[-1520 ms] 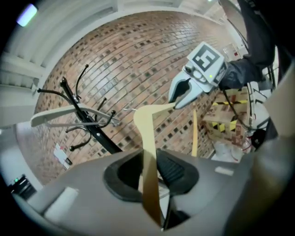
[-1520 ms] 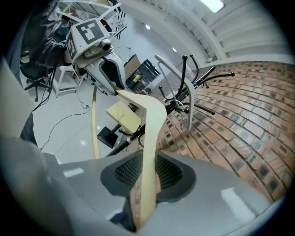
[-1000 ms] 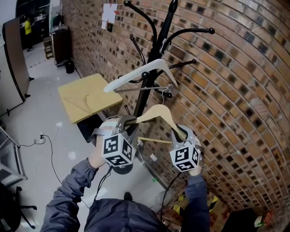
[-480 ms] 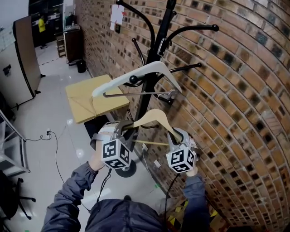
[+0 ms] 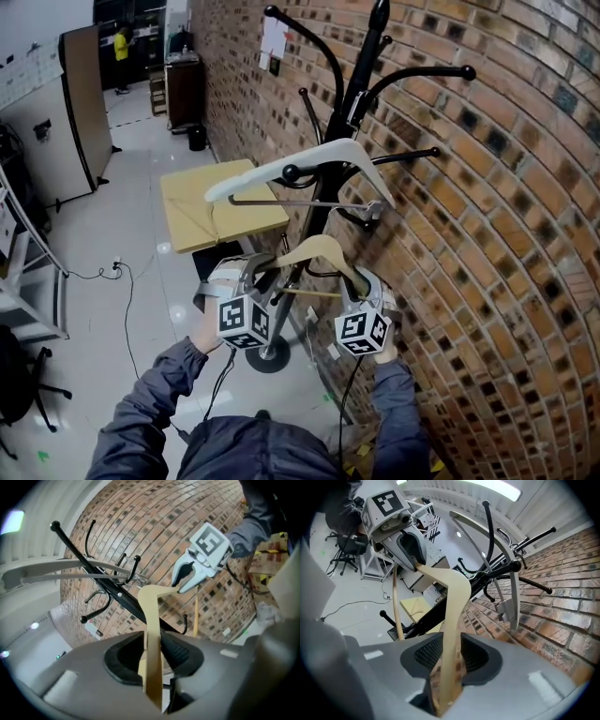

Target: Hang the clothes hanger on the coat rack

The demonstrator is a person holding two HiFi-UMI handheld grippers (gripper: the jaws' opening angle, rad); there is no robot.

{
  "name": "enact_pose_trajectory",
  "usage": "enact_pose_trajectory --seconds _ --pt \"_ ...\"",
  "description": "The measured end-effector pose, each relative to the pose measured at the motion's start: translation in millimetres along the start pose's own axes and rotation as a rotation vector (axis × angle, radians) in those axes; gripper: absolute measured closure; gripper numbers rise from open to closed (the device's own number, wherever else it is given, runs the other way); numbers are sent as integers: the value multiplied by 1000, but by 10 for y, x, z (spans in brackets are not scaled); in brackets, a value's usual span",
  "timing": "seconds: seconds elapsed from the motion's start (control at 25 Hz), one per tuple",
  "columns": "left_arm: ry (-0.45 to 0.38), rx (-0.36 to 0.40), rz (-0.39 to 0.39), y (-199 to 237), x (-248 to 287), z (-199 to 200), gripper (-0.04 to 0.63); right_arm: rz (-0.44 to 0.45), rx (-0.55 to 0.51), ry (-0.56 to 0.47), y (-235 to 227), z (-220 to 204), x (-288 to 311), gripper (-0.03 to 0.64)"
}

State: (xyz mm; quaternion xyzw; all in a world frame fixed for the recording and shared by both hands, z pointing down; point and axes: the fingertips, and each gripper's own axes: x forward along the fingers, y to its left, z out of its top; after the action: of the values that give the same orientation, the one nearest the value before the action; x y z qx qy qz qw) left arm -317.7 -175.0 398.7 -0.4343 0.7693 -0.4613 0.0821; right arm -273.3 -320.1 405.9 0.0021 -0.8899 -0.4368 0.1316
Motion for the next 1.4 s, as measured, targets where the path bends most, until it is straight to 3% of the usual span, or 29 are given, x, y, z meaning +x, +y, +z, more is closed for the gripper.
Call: enact_pose_trajectory --seconds 0.12,0.6,0.68,0.8,0.88,1.04,1.16,1.4 --pt "0 -9 37 36 24 -33 454 -39 6 -6 -70 -31 20 432" --pt "-6 -63 53 -59 -60 -141 445 -70 14 -40 -51 -48 -320 437" --pt "-50 -142 50 -102 -188 -120 446 -68 55 -76 13 66 -489 442" --pt "-164 -359 16 -252 -483 -54 451 -42 156 -123 241 198 -760 443" --pt "-211 -455 -7 -436 -691 -59 470 -10 223 -150 467 248 -903 443" --pt "-194 -492 -51 -846 -972 -250 483 35 292 -138 873 263 -1123 473" --pt "-186 -512 -72 -977 -1114 -302 486 58 299 -124 1092 203 -1193 513" --pt "-164 -564 -82 -1129 -1297 -432 500 96 344 -97 1249 131 -1251 522"
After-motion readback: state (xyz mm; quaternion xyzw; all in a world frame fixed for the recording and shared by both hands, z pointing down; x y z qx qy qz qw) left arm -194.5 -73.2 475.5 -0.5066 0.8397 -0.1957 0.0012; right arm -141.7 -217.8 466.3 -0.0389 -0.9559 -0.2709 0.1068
